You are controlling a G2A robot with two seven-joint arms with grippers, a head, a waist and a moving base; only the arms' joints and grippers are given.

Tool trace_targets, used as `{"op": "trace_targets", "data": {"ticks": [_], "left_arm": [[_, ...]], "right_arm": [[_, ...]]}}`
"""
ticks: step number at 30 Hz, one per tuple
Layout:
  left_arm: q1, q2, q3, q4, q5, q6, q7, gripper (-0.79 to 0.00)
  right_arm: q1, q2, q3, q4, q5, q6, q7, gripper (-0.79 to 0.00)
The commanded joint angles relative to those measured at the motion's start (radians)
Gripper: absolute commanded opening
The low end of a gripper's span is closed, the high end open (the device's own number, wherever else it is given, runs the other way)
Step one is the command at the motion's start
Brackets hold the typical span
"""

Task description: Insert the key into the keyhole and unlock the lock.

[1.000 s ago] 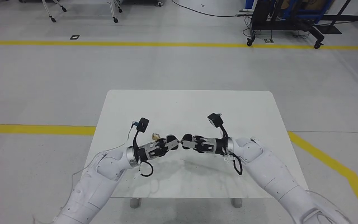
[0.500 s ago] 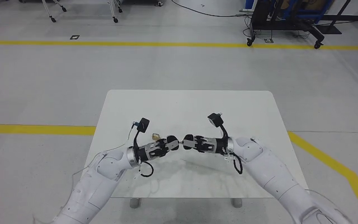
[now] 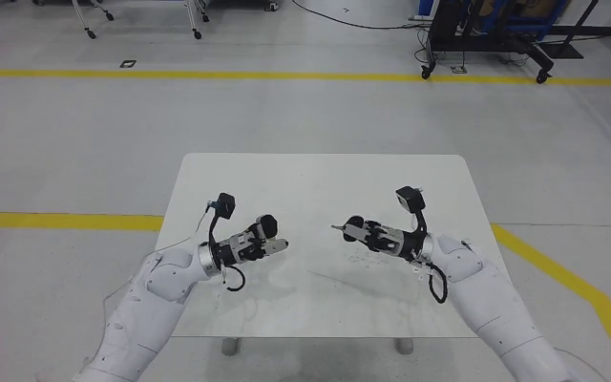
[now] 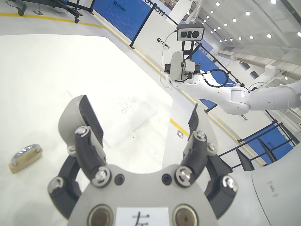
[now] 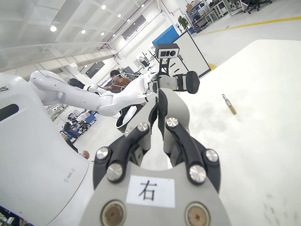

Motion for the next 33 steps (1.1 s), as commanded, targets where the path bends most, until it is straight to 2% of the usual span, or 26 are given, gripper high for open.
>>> {"op": "trace_targets", "data": {"ticks": [1, 5, 8, 10, 12, 14, 17, 22, 24, 26, 29, 33], "left_arm": [[0.000, 0.000, 0.000, 0.000, -0.005, 0.000, 0.000, 0.000], [-0.003, 0.001, -0.003, -0.010, 0.022, 0.004, -0.001, 0.000], [-0.027, 0.009, -0.033, -0.074, 0.315, 0.037, 0.014, 0.000], [-0.037, 0.012, -0.037, -0.100, 0.499, -0.004, 0.046, 0.000], [-0.063, 0.017, -0.037, -0.078, 0.674, -0.084, 0.066, 0.000], [-0.095, 0.015, -0.028, -0.019, 0.779, -0.126, 0.120, 0.000], [-0.154, 0.008, -0.004, 0.055, 0.944, -0.094, 0.196, 0.000], [-0.222, -0.008, 0.071, 0.154, 1.118, -0.067, 0.326, -0.132], [-0.247, -0.016, 0.104, 0.201, 1.152, -0.069, 0.362, -0.277], [-0.274, -0.023, 0.134, 0.245, 1.197, -0.061, 0.376, -0.388], [-0.305, -0.032, 0.164, 0.300, 1.221, -0.069, 0.409, -0.428], [-0.333, -0.039, 0.185, 0.340, 1.235, -0.075, 0.444, -0.520]], "right_arm": [[0.001, 0.000, -0.001, 0.002, 0.000, 0.000, 0.000, -0.785], [0.001, 0.000, -0.001, 0.002, 0.000, 0.000, 0.000, -0.785], [0.001, 0.000, -0.001, 0.002, 0.000, 0.000, 0.000, -0.785], [0.001, 0.000, -0.001, 0.002, 0.000, 0.000, 0.000, -0.785], [0.001, 0.000, -0.001, 0.002, 0.000, 0.000, 0.000, -0.785], [0.001, 0.000, -0.001, 0.002, 0.000, 0.000, 0.000, -0.785], [0.001, 0.000, -0.001, 0.002, 0.000, 0.000, 0.000, -0.785], [0.001, 0.000, -0.001, 0.002, 0.000, 0.000, 0.000, -0.785], [0.001, 0.000, -0.001, 0.002, 0.000, 0.000, 0.000, -0.785], [0.001, 0.000, -0.001, 0.002, 0.000, 0.000, 0.000, -0.785], [0.001, 0.000, -0.001, 0.002, 0.000, 0.000, 0.000, -0.785], [0.001, 0.000, -0.001, 0.002, 0.000, 0.000, 0.000, -0.785]]}}
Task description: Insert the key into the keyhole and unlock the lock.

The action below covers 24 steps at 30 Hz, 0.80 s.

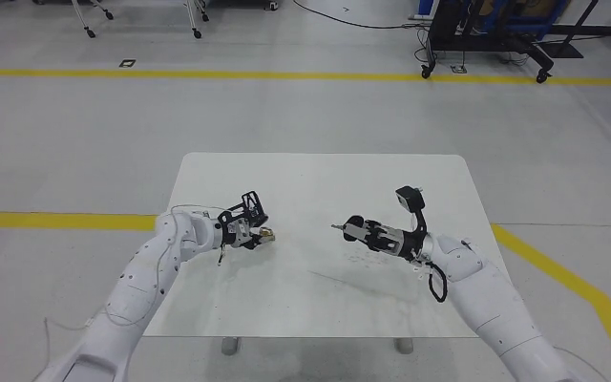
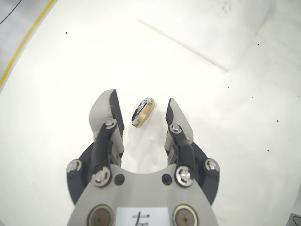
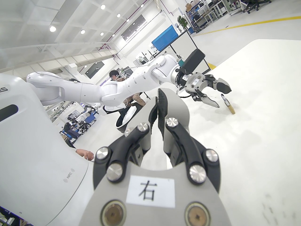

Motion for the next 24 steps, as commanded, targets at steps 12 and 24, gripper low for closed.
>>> {"op": "trace_targets", "data": {"ticks": [12, 24], "left_arm": [[-0.034, -0.011, 0.034, 0.063, -0.019, -0.008, -0.032, -0.785], [-0.031, -0.027, 0.034, 0.066, -0.168, 0.028, -0.062, -0.785]], "right_arm": [[0.000, 0.000, 0.000, 0.000, 0.000, 0.000, 0.000, -0.785], [0.000, 0.000, 0.000, 0.000, 0.000, 0.000, 0.000, -0.785]]}}
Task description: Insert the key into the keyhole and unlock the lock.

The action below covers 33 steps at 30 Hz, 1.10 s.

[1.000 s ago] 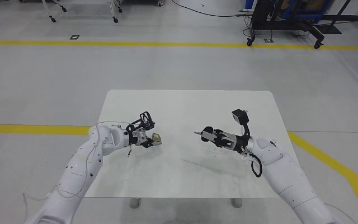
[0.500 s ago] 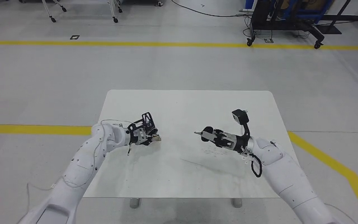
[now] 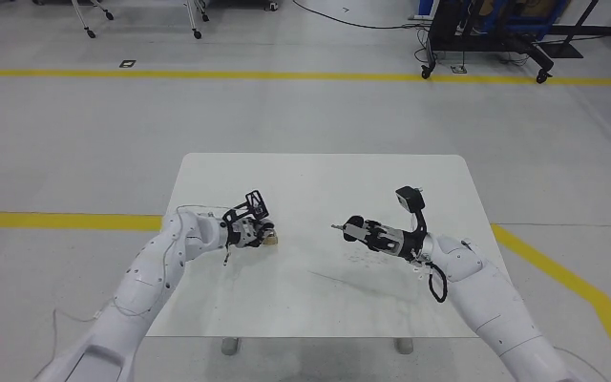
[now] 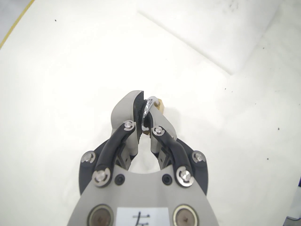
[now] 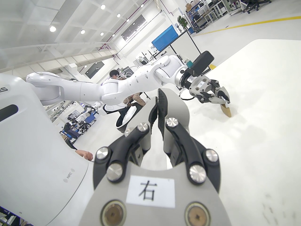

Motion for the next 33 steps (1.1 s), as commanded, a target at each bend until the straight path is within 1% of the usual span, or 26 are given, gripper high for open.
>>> {"op": "trace_targets", "data": {"ticks": [1, 3, 11, 12, 13, 15, 16, 19, 21, 24, 25, 26, 28, 33], "left_arm": [[0.003, 0.001, -0.017, -0.002, -0.050, 0.001, 0.015, -0.785], [0.012, 0.005, -0.045, -0.022, -0.097, 0.022, 0.046, -0.785], [0.012, 0.005, -0.045, -0.022, -0.097, 0.022, 0.046, -0.785], [0.035, 0.001, -0.047, -0.023, -0.158, 0.002, 0.079, -0.785], [0.055, -0.001, -0.057, 0.000, -0.249, -0.015, 0.102, -0.785], [0.066, -0.010, -0.075, 0.064, -0.460, -0.038, 0.108, -0.785], [0.066, -0.016, -0.078, 0.104, -0.575, -0.040, 0.091, -0.785], [0.056, -0.037, -0.077, 0.182, -0.929, -0.048, 0.015, -0.785], [0.041, -0.050, -0.061, 0.209, -1.133, -0.041, -0.095, -0.785], [0.010, -0.067, -0.038, 0.236, -1.374, 0.018, -0.277, -0.785], [-0.002, -0.070, -0.035, 0.248, -1.429, 0.030, -0.327, -0.785], [-0.021, -0.072, -0.034, 0.268, -1.447, 0.048, -0.361, -0.785], [-0.041, -0.075, -0.031, 0.280, -1.460, 0.020, -0.396, -0.785], [-0.041, -0.075, -0.031, 0.280, -1.460, 0.020, -0.396, -0.785]], "right_arm": [[0.000, 0.000, 0.000, 0.000, 0.000, 0.000, 0.000, -0.785], [0.000, 0.000, 0.000, 0.000, 0.000, 0.000, 0.000, -0.785], [0.000, 0.000, 0.000, 0.000, 0.000, 0.000, 0.000, -0.785], [0.000, 0.000, 0.000, 0.000, 0.000, 0.000, 0.000, -0.785], [0.000, 0.000, 0.000, 0.000, 0.000, 0.000, 0.000, -0.785], [-0.005, -0.003, -0.009, -0.008, 0.000, 0.025, -0.022, -0.785], [-0.002, -0.007, -0.018, -0.005, -0.001, 0.035, -0.039, -0.785], [0.024, -0.027, -0.063, 0.031, 0.029, 0.049, -0.096, -0.785], [0.044, -0.041, -0.094, 0.063, 0.058, 0.049, -0.127, -0.785], [0.072, -0.058, -0.126, 0.115, 0.074, 0.050, -0.160, -0.785], [0.080, -0.063, -0.135, 0.130, 0.076, 0.051, -0.165, -0.785], [0.087, -0.066, -0.139, 0.142, 0.076, 0.052, -0.172, -0.785], [0.090, -0.070, -0.142, 0.149, 0.084, 0.039, -0.177, -0.785], [0.090, -0.070, -0.142, 0.149, 0.084, 0.039, -0.177, -0.785]]}}
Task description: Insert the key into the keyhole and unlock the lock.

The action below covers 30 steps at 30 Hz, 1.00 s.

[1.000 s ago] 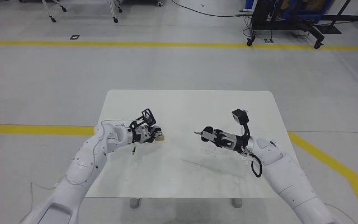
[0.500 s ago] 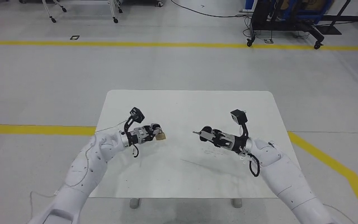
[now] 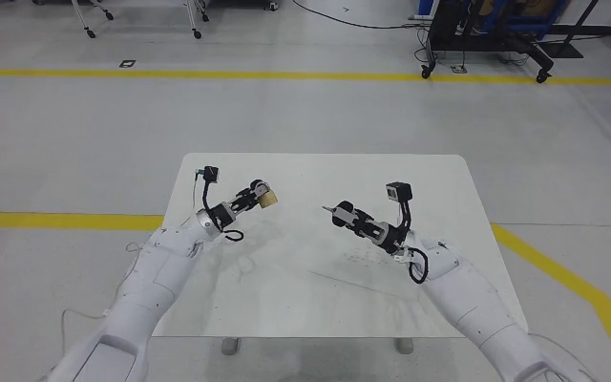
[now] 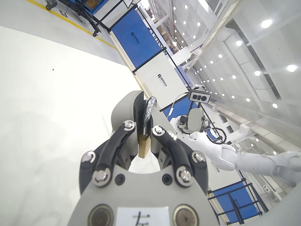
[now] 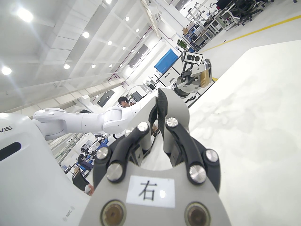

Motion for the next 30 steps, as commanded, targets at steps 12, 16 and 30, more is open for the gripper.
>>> {"op": "trace_targets", "data": {"ticks": [12, 16, 30], "left_arm": [[0.040, -0.035, 0.031, -0.104, -0.428, 0.539, -0.253, -0.785], [0.014, -0.059, 0.069, -0.095, -0.484, 0.725, -0.275, -0.785], [-0.045, -0.089, 0.077, -0.089, -0.559, 0.738, -0.363, -0.785]], "right_arm": [[-0.010, -0.009, -0.019, -0.055, 0.044, 0.049, 0.004, -0.785], [-0.027, -0.007, 0.005, -0.065, 0.031, 0.061, -0.026, -0.785], [-0.091, 0.008, 0.081, -0.153, -0.111, 0.119, -0.131, -0.785]]}}
